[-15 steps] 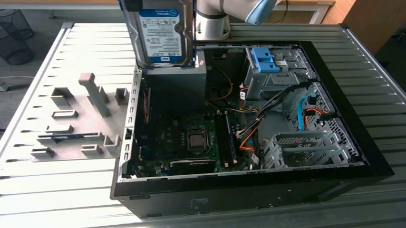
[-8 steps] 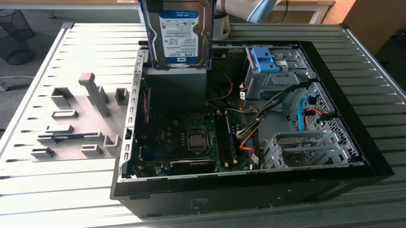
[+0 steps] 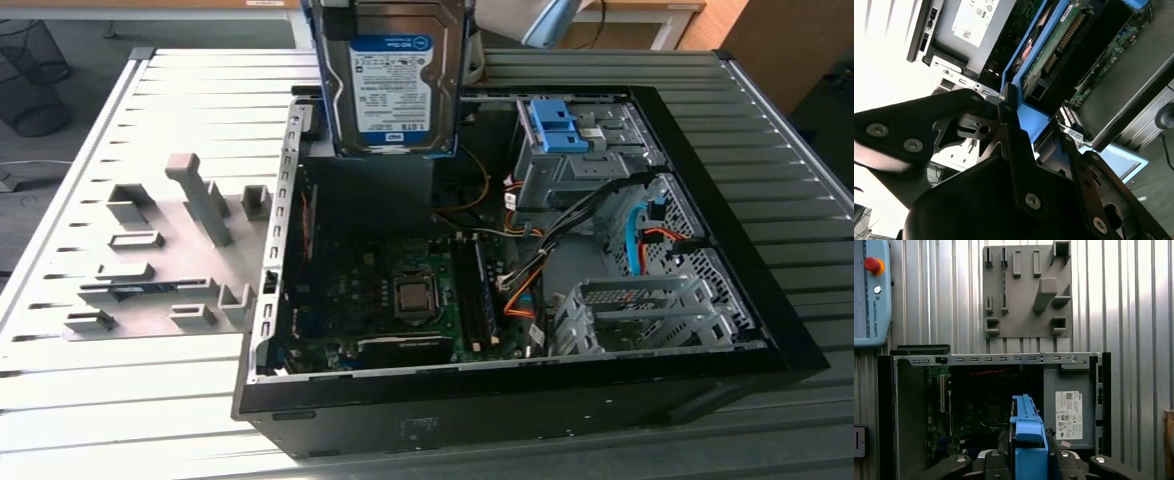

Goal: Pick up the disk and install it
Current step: 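Pick up the disk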

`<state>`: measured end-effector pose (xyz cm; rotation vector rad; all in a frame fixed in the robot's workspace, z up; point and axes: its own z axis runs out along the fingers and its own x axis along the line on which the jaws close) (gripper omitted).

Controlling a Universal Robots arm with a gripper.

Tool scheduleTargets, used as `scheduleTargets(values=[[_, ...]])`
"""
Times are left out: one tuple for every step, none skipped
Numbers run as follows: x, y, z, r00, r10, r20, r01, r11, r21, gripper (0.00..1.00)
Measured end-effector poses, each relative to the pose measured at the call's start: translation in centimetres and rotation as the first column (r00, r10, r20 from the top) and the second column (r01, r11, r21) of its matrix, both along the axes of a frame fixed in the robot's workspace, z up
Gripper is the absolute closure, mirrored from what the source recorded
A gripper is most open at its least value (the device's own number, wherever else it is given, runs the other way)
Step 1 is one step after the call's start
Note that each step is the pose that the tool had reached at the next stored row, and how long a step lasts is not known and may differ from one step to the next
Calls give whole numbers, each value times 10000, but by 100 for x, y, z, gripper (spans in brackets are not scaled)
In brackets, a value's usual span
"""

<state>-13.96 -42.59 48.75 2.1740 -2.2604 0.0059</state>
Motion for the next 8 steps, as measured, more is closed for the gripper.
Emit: scheduleTargets(values=[[23, -9, -2, 10000, 1, -6, -1, 10000, -2, 64], [49, -17, -5, 10000, 0, -13, 0, 10000, -1, 64], [77, -22, -7, 10000, -1, -22, 1, 10000, -3, 64], [108, -25, -11, 10000, -1, -31, 1, 10000, -1, 64], [141, -27, -14, 10000, 0, -43, 0, 10000, -2, 64], [174, -29, -17, 10000, 1, -53, -1, 10000, -3, 64], [206, -30, -20, 10000, 0, -63, 0, 10000, -2, 64], [240, -32, -23, 10000, -1, -74, 1, 10000, -2, 64]])
